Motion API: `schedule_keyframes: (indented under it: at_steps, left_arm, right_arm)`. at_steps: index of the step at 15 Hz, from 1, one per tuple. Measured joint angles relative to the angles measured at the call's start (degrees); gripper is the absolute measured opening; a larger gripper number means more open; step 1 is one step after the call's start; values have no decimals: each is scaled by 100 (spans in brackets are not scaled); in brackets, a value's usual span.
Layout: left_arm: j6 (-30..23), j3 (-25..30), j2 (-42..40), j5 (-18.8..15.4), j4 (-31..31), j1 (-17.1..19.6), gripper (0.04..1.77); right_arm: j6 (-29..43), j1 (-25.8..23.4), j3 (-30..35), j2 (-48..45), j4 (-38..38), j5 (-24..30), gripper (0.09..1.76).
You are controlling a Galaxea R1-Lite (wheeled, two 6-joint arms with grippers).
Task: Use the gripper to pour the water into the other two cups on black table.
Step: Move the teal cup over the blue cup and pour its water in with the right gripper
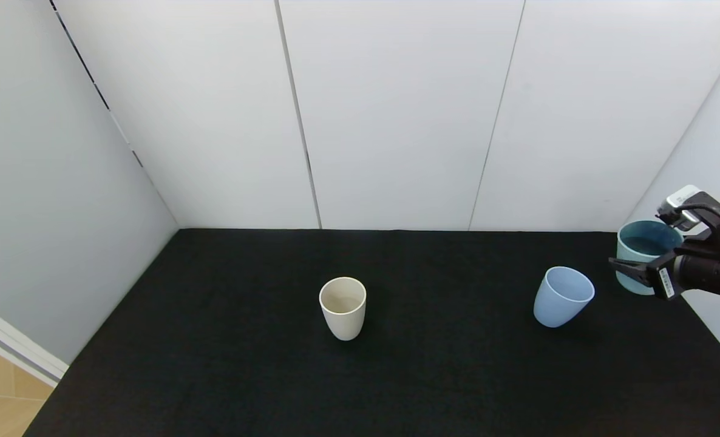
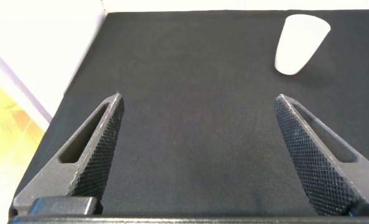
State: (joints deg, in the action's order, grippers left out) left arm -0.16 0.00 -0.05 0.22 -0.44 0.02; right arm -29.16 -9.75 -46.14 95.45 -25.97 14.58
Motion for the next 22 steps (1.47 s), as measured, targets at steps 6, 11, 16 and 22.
schedule_keyframes:
  at_steps: [6,11,16,22]
  left_arm:
    - [0,0,0,-1,0,-2,172]
    - [0,0,0,0,0,2,172]
    - [0,0,0,0,-2,2,172]
    - [2,0,0,-1,-2,0,172]
  right_arm:
    - [-800,-124,-79,468,-41,-52,123]
    - [-1421,-138,-143,733,-16,-160,123]
    - [-1946,-39,-265,822,4,-581,123]
    - [-2384,276,-358,862,15,-1145,123]
